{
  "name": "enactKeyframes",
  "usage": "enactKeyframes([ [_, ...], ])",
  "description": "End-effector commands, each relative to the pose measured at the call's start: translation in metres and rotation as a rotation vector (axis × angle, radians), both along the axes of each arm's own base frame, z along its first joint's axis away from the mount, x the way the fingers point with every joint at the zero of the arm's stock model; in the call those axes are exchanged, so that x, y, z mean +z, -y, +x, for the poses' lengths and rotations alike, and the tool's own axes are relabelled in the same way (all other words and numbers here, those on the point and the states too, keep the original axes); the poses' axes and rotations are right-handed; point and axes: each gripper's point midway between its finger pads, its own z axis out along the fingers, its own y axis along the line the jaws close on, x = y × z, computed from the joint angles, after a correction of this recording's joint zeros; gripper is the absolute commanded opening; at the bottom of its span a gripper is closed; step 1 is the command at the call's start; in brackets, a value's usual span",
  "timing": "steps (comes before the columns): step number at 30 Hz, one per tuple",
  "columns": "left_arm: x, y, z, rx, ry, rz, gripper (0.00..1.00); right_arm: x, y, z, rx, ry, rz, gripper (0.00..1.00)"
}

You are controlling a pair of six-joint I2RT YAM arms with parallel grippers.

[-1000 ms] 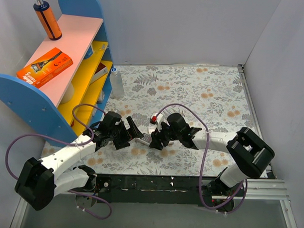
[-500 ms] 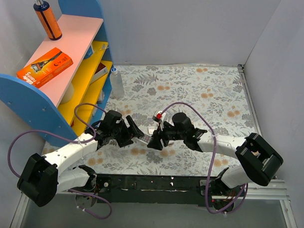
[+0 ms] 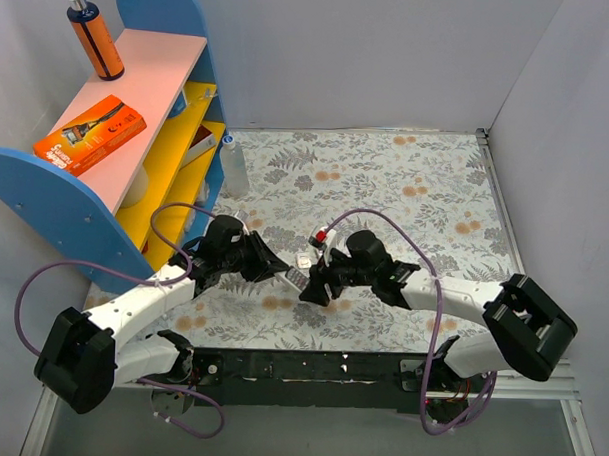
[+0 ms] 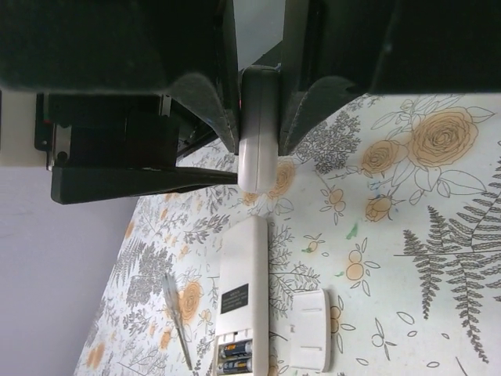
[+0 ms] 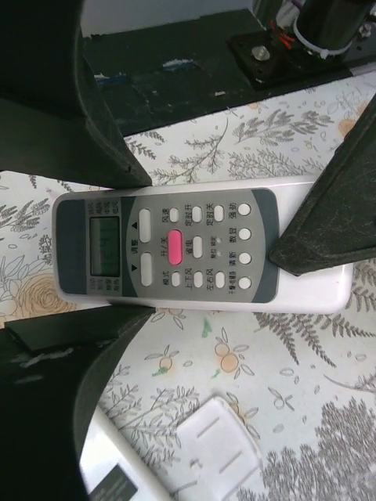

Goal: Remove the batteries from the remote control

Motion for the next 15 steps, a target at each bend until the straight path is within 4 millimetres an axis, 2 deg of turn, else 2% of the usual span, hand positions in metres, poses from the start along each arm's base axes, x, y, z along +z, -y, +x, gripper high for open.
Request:
enactKeyframes([
  [1,-0.002,-0.005,0.003,0.045,-0.045,0.026,0.00,0.028,0.002,0.026,-0.088,0.230,0.012,0.69],
  [3,-0.002,-0.005,0.003,0.052,-0.055,0.023,0.00,0.024,0.005,0.027,-0.101,0.268,-0.021,0.74],
  [4,-0.003,-0.005,0.004,0.055,-0.058,0.025,0.00,0.021,0.002,0.022,-0.079,0.303,-0.040,0.74],
  [6,-0.003,-0.005,0.005,0.066,-0.076,0.023,0.00,0.022,0.004,0.027,-0.112,0.384,-0.078,0.74],
  [7,-0.004,-0.005,0.005,0.072,-0.082,0.026,0.00,0.021,0.000,0.018,-0.093,0.416,-0.084,0.74],
  [8,-0.005,-0.007,0.006,0.082,-0.088,0.029,0.00,0.022,0.002,0.024,-0.120,0.472,-0.109,0.75],
  [15,-0.005,-0.009,0.003,0.117,-0.131,0.002,0.00,0.013,-0.008,0.009,-0.086,0.574,-0.167,0.74],
])
